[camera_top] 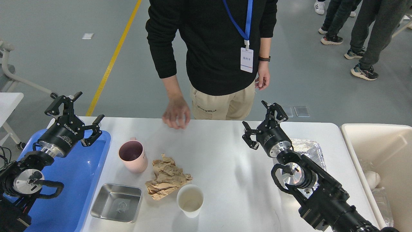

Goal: Tidy desktop

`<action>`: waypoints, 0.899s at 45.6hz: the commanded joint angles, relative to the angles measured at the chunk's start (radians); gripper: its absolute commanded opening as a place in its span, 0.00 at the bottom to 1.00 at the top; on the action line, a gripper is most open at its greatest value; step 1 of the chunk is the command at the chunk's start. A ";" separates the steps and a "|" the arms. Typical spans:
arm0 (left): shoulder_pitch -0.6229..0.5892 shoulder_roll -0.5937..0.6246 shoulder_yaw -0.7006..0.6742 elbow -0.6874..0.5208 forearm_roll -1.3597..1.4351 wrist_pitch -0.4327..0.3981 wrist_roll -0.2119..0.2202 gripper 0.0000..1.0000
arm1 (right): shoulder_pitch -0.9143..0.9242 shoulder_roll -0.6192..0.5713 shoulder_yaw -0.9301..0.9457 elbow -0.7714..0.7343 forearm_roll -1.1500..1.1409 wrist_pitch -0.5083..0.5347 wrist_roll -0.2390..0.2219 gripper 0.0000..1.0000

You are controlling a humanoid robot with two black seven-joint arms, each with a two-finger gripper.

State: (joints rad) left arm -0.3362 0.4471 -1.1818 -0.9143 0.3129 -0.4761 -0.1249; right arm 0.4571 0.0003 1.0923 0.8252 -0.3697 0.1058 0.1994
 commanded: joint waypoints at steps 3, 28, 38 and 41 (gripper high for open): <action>-0.003 -0.001 -0.001 0.000 0.000 0.010 0.001 0.97 | 0.003 0.001 -0.011 -0.001 0.000 0.000 0.000 1.00; -0.003 -0.008 -0.018 0.000 -0.015 0.001 -0.004 0.97 | 0.005 0.001 -0.012 -0.003 0.000 0.000 0.000 1.00; 0.020 0.021 0.010 -0.046 -0.014 0.002 0.007 0.97 | 0.005 -0.005 -0.012 -0.001 0.000 0.000 0.000 1.00; 0.035 0.061 0.034 -0.072 -0.014 0.008 0.033 0.97 | 0.005 -0.005 -0.012 -0.001 0.000 0.000 0.000 1.00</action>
State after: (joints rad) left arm -0.3240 0.4577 -1.1752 -0.9451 0.2983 -0.4751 -0.1216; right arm 0.4619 -0.0033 1.0799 0.8224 -0.3702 0.1058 0.1994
